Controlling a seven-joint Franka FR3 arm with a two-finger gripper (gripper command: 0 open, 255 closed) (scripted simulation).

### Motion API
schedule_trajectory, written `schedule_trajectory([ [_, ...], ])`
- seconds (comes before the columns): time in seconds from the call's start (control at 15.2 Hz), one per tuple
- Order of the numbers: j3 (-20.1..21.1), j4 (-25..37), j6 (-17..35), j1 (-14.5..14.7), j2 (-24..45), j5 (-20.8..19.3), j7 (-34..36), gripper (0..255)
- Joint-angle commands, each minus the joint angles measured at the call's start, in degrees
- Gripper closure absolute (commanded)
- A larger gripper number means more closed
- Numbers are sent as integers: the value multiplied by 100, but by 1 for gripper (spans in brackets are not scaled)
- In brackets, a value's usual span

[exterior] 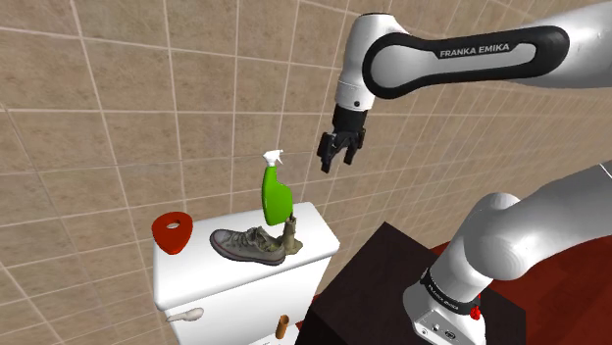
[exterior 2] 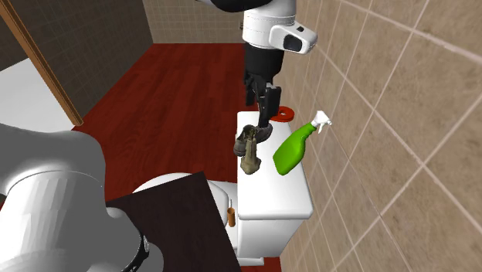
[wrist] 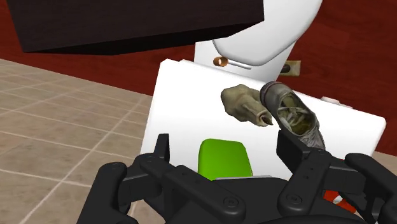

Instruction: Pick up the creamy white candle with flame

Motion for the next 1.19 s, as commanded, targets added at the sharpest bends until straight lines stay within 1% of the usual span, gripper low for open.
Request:
schedule_trajectory([
  [0.0, 211, 77, 180, 5, 402, 6, 349, 0],
  [0.26, 571, 261, 550, 5, 1261, -67, 1025, 0],
  [0.46, 787, 471, 791, 16, 1962, -195, 1551, 0],
  [0.79, 998, 954, 1095, 103, 3202, -522, 2439, 0],
  [1.12, 989, 911, 1414, 138, 3533, -634, 2566, 0],
])
